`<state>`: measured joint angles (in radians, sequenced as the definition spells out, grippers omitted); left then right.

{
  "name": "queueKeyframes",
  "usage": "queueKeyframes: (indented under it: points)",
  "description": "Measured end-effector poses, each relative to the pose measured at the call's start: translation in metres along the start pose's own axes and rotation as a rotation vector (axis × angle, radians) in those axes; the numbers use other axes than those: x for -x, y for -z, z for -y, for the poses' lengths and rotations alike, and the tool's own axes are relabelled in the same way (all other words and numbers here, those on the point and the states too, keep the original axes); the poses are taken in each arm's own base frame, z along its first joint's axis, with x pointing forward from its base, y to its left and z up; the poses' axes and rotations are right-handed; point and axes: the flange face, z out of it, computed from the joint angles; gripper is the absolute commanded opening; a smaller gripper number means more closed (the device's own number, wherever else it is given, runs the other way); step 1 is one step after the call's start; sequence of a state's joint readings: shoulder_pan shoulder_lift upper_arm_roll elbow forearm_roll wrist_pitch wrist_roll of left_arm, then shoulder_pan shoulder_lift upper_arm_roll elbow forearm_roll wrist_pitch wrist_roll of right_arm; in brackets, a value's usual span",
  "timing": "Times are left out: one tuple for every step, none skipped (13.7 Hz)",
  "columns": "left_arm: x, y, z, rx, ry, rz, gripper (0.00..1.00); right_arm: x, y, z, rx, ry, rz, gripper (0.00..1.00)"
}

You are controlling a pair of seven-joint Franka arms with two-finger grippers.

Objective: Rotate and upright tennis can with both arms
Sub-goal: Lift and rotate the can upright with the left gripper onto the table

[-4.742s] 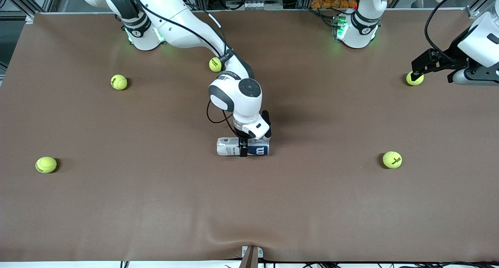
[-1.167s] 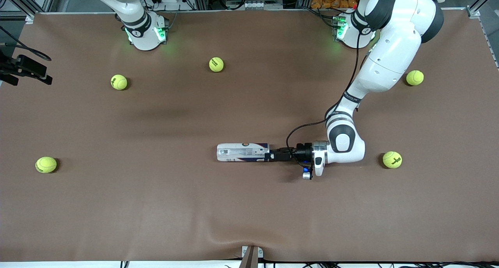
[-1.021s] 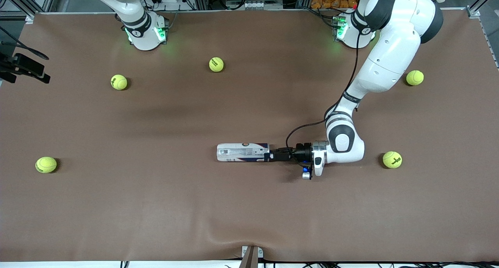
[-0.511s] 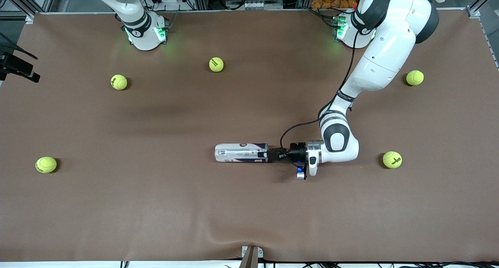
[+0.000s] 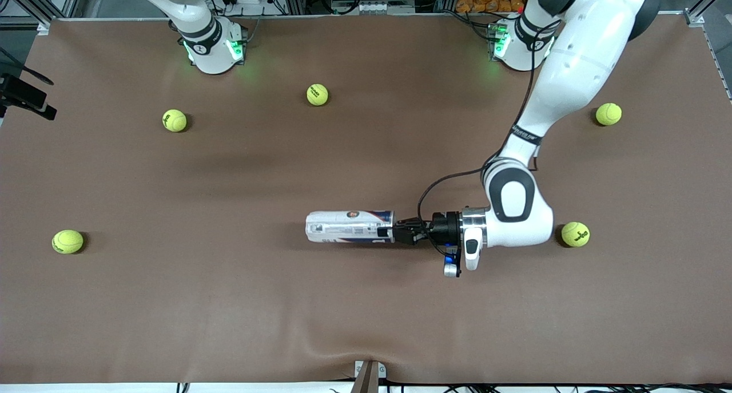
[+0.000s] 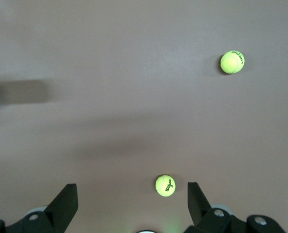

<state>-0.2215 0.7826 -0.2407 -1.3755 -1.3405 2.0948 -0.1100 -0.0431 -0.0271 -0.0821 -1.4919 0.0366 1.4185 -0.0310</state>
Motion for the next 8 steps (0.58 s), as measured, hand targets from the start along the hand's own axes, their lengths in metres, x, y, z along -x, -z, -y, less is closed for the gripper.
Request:
queueKeyframes:
  points:
    - [0.012,0.003,-0.021,-0.052,0.035,-0.012,0.00,0.001,0.000,0.000,0.000,0.000,0.006,1.00]
    - [0.024,0.003,-0.038,-0.101,0.061,-0.027,0.00,0.000,-0.001,0.001,0.000,0.001,0.011,1.00]
    - [0.038,-0.003,-0.052,-0.148,0.079,-0.041,0.00,-0.001,-0.003,0.002,0.000,0.004,0.017,1.00]
    - [0.051,-0.014,-0.061,-0.193,0.087,-0.049,0.00,-0.003,-0.006,0.006,0.001,0.002,0.022,1.00]
    - [0.067,-0.029,-0.066,-0.244,0.079,-0.054,0.00,-0.005,-0.009,0.011,0.005,-0.009,0.029,1.00]
    - [0.082,-0.045,-0.070,-0.311,0.052,-0.068,0.00,-0.007,-0.012,0.017,0.012,-0.014,0.033,1.00]
    - [0.096,-0.059,-0.072,-0.398,0.018,-0.100,0.00,-0.008,-0.014,0.023,0.020,-0.013,0.036,1.00]
    - [0.110,-0.070,-0.072,-0.494,-0.018,-0.147,0.00,-0.010,-0.015,0.029,0.028,-0.008,0.038,1.00]
